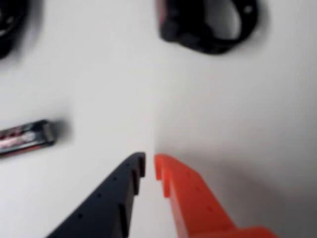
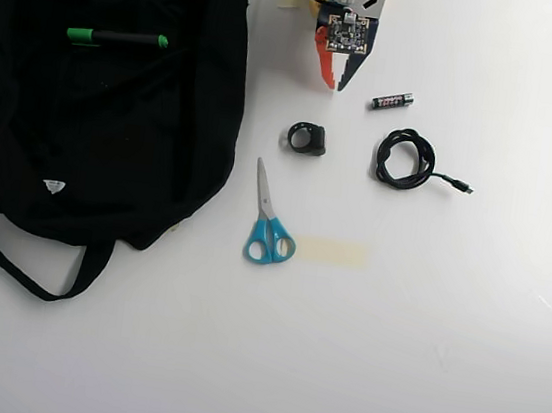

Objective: Put the green marker into the black bag

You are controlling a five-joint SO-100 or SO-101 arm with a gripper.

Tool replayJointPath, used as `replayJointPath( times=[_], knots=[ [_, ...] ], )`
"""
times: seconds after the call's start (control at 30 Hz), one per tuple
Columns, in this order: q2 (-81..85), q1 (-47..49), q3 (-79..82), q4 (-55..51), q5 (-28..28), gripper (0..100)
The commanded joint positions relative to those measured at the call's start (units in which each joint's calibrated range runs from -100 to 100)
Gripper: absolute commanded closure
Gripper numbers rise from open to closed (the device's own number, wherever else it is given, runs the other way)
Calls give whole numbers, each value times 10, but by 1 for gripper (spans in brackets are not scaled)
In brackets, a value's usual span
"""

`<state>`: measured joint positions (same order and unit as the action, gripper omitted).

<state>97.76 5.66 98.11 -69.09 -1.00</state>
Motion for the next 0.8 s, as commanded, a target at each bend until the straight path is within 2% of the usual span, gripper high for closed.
replayJointPath(
  times=[0.0,0.77],
  knots=[
    [16,31,13,-32,2,98],
    [15,26,13,-31,2,98]
  ],
)
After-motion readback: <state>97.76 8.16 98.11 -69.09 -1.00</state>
